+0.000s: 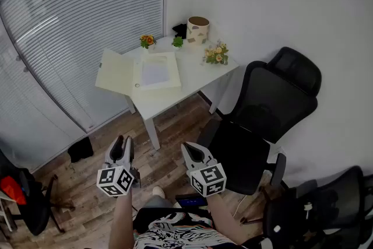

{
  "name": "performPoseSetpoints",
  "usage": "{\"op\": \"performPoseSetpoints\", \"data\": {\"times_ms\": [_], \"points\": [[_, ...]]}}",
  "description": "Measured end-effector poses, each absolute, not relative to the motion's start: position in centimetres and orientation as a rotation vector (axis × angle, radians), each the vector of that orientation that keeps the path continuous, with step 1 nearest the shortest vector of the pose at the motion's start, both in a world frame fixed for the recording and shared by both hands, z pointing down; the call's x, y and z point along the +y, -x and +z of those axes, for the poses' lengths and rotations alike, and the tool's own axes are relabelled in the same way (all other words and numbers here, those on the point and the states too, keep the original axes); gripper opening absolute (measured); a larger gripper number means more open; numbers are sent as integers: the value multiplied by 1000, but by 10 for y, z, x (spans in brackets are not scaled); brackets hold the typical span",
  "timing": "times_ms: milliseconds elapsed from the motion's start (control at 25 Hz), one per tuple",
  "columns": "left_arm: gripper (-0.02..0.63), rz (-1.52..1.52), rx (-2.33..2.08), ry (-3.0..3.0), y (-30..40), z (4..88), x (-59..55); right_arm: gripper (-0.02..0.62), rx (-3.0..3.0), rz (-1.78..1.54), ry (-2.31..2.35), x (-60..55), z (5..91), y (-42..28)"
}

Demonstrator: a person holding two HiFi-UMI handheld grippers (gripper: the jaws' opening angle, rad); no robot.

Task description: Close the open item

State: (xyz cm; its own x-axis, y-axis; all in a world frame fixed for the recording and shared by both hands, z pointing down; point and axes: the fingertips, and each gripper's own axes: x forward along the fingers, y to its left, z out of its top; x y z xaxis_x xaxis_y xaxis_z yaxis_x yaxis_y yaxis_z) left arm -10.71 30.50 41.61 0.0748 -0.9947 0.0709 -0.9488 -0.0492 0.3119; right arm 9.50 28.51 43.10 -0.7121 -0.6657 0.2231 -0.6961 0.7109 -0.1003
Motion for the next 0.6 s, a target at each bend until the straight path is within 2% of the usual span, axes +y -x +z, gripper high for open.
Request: {"op": "performPoseSetpoints", "data": {"times_ms": [360,600], "points": [[135,-181,-1855,-2118,81,426,321,2,-2727,217,-1081,299,436,-103],[135,-202,-1875,-2059,89,430,326,3,-2724,195,-1087,304,435,-105]]}}
